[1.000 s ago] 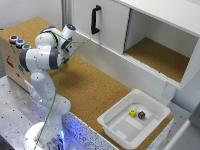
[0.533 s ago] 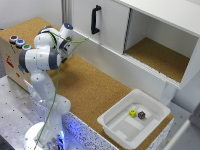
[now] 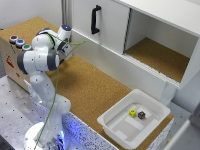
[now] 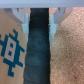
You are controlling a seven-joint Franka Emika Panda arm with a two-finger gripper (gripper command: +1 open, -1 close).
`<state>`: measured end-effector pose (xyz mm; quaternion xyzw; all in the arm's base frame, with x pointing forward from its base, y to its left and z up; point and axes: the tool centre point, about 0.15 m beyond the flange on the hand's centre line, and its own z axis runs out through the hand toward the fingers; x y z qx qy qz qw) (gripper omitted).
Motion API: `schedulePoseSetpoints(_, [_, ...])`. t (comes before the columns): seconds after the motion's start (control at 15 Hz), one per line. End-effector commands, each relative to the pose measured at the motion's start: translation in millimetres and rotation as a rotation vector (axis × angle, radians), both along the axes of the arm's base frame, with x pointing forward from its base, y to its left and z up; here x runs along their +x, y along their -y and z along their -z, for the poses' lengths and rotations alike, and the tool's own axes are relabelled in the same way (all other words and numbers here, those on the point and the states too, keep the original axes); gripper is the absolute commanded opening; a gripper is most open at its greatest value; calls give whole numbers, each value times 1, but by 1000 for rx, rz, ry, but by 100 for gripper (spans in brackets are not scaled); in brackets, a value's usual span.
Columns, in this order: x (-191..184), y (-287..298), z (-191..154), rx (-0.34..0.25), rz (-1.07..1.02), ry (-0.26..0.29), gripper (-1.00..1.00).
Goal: Grasp the drawer handle and open it
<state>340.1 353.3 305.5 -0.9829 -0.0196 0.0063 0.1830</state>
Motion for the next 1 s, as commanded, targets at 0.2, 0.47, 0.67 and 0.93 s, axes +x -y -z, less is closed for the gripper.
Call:
schedulePoseSetpoints(0.2, [-6,43,22,122,79,12,-100])
schedulePoseSetpoints(0.47, [0,76,28,117,79,3,-100])
schedulePoseSetpoints(0.67, [-1,109,36,120,73,-14,-100])
schedulePoseSetpoints(0.93, [1,156,45,142,73,-34,-100])
